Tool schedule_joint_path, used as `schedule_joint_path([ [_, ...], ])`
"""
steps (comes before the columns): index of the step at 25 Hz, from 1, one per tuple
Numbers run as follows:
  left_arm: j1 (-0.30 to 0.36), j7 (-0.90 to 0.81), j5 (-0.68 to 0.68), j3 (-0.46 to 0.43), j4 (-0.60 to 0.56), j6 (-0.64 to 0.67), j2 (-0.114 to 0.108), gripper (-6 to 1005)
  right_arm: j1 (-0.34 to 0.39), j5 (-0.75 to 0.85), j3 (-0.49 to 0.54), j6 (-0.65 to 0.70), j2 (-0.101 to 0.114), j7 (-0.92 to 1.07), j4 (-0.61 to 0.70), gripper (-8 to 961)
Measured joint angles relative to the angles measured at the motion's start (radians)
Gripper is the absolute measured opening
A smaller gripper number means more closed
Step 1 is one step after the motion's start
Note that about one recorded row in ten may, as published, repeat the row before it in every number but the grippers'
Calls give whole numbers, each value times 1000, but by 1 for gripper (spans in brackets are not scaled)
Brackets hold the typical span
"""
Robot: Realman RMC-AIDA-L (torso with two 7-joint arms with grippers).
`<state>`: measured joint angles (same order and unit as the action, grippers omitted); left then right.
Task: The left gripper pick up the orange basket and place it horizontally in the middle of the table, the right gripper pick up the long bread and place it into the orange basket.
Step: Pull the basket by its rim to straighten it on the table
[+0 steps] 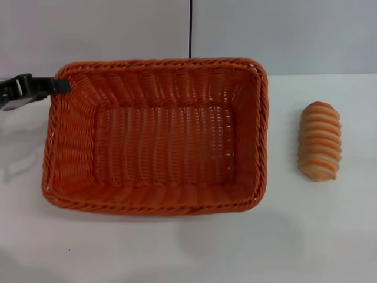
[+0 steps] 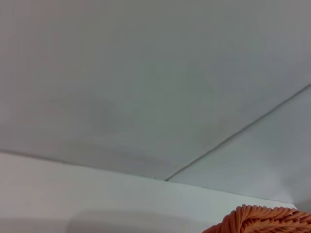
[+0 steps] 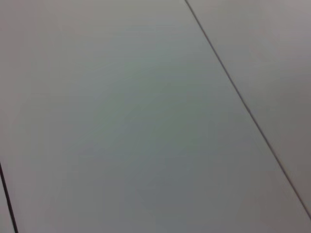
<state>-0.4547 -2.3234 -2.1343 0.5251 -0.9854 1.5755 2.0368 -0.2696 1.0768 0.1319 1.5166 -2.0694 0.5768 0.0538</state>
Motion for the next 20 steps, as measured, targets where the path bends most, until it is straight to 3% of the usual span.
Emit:
schedule_joint_path([
  [11, 75, -56, 2, 13, -37, 55, 23, 279, -21, 2, -12, -12, 0, 0, 7, 526],
  [20, 80, -37, 9, 25, -14, 99, 21, 304, -28, 3, -29, -36, 0, 0, 16, 527],
])
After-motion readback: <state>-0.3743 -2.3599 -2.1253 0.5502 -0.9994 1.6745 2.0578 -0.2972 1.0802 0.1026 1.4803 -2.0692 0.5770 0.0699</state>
